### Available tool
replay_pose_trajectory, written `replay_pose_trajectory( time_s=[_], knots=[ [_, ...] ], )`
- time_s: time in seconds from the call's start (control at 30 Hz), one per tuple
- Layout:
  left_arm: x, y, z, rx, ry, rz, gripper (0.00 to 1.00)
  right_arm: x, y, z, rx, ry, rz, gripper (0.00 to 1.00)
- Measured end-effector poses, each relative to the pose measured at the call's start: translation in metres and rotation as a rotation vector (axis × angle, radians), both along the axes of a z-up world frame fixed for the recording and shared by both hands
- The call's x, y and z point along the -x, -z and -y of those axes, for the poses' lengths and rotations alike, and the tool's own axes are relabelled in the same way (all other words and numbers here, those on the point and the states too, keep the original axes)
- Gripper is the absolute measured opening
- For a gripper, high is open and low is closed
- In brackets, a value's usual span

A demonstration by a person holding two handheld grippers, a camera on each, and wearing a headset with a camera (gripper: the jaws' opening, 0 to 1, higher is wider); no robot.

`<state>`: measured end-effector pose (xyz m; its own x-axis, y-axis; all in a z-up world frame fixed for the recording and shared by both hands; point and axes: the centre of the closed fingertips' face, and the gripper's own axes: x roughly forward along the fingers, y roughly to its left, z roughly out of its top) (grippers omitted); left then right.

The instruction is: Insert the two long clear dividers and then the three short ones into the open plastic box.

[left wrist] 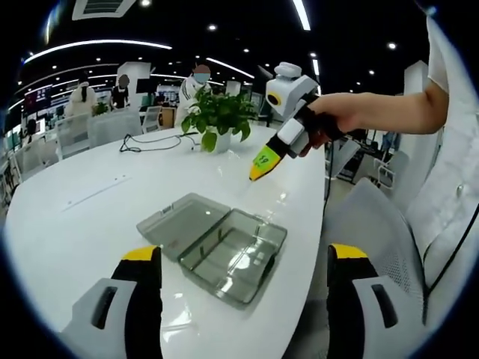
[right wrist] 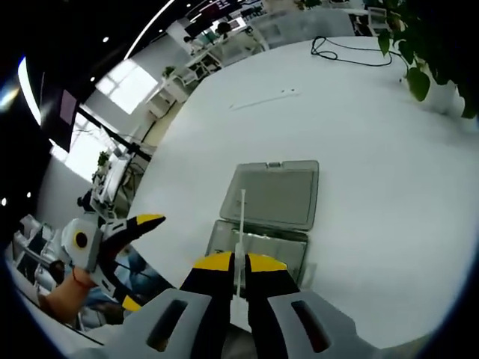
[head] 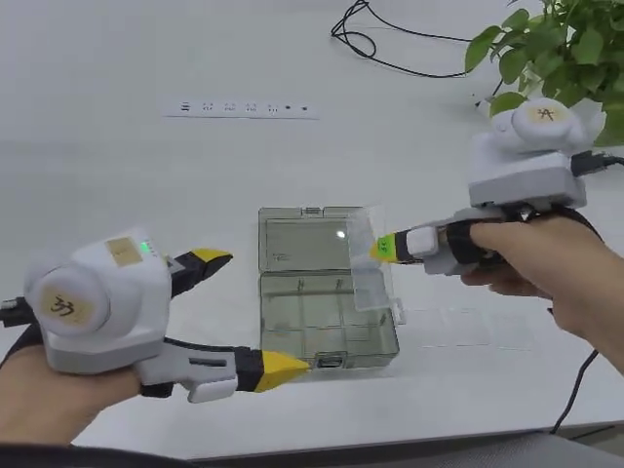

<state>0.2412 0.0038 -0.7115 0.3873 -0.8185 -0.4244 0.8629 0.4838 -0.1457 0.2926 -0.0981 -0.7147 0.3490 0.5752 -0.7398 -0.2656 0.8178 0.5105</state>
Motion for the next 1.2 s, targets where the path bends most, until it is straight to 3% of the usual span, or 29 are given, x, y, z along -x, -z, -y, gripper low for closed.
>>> replay_pose_trajectory(
  time_s=[0.2, 0.57, 0.8, 0.87, 1.2],
  knots=[
    [0.002, 0.010, -0.003, -0.023, 0.027, 0.002, 0.98, 0.003, 0.019, 0.003, 0.034, 0.012, -0.089, 0.07],
    [0.005, 0.017, -0.007, -0.012, 0.050, -0.009, 0.96, 0.010, 0.055, 0.003, 0.090, 0.046, -0.251, 0.07],
    [0.003, 0.019, -0.009, 0.000, 0.054, -0.013, 0.96, 0.010, 0.066, 0.004, 0.105, 0.055, -0.282, 0.07],
    [0.004, 0.021, -0.009, 0.000, 0.058, -0.015, 0.96, 0.016, 0.068, 0.003, 0.119, 0.057, -0.296, 0.07],
    [0.005, 0.023, -0.007, 0.012, 0.058, -0.025, 0.95, 0.014, 0.078, 0.005, 0.137, 0.061, -0.305, 0.07]
  ],
)
